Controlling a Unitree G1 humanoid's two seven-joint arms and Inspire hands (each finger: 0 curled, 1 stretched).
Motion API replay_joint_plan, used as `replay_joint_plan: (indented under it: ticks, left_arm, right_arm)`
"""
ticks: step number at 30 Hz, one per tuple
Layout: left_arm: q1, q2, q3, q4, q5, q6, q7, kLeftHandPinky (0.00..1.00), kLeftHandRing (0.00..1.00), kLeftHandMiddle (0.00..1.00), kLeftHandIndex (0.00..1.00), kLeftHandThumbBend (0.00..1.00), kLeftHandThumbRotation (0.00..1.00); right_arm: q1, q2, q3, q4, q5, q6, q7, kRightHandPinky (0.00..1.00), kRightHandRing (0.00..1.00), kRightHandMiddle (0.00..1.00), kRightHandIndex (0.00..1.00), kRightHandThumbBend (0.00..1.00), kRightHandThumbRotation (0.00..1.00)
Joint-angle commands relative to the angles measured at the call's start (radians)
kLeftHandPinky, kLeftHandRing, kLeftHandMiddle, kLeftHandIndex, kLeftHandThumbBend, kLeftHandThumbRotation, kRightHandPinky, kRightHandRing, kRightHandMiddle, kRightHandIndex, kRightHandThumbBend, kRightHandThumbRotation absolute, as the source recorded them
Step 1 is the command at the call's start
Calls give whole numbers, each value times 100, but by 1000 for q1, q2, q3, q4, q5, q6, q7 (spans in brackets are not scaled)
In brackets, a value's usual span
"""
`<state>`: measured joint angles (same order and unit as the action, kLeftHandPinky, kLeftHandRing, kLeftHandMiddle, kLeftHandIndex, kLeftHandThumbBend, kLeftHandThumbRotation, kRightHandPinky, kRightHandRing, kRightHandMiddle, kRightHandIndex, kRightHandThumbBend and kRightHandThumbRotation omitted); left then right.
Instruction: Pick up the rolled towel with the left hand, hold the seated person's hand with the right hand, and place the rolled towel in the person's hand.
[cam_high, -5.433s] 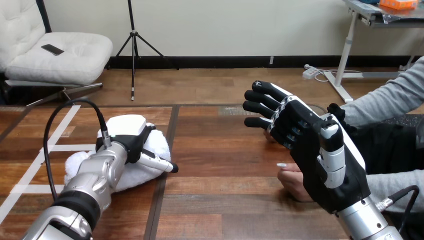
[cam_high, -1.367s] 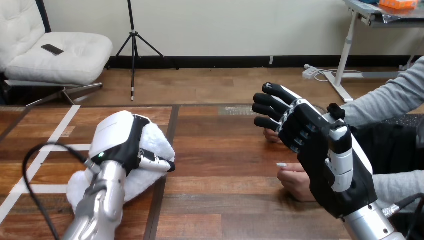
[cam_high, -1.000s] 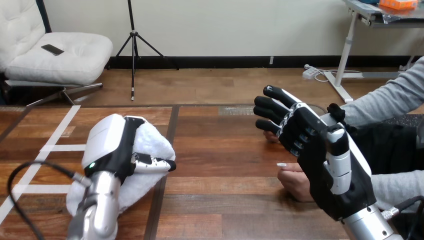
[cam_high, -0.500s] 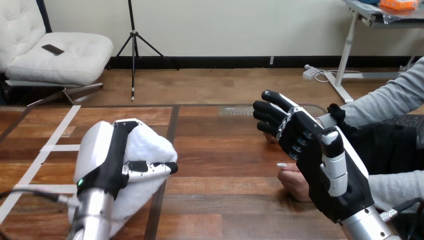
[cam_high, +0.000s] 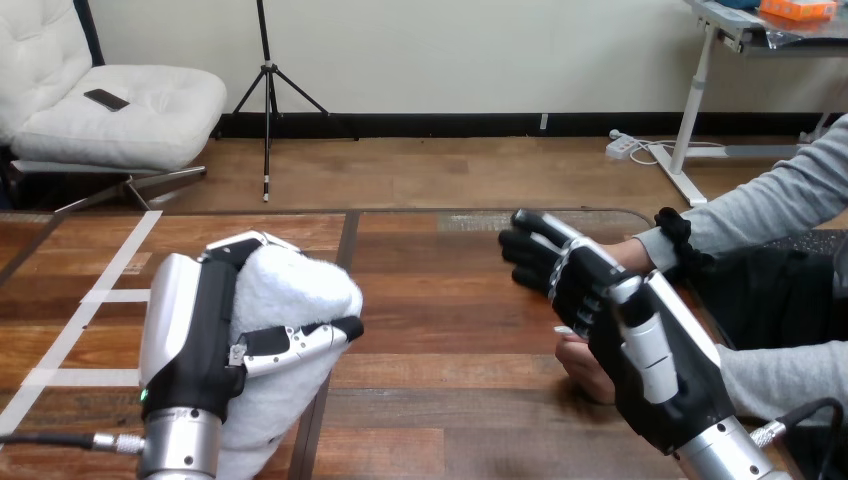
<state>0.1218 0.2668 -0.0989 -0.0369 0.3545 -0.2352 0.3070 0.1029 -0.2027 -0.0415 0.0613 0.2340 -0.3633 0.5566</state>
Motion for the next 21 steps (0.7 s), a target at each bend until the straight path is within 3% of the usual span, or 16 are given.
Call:
replay_joint_plan:
  ticks: [1, 8, 21]
  left_arm:
    - [-71, -38, 61, -165, -34, -121, 41, 35, 37, 40, 41, 73, 0]
    - [-68, -54, 63, -165, -55, -151, 16, 36, 39, 41, 41, 71, 0]
    - [-84, -70, 78, -139, -112, -207, -45, 35, 38, 41, 40, 71, 0]
  right_arm:
    - [-160, -48, -26, 82, -43, -110, 4, 89, 91, 89, 89, 82, 100]
    - [-185, -68, -28, 134, -88, -150, -21, 81, 87, 87, 87, 81, 100]
    - [-223, -107, -28, 206, -113, -182, -36, 81, 87, 86, 85, 81, 100]
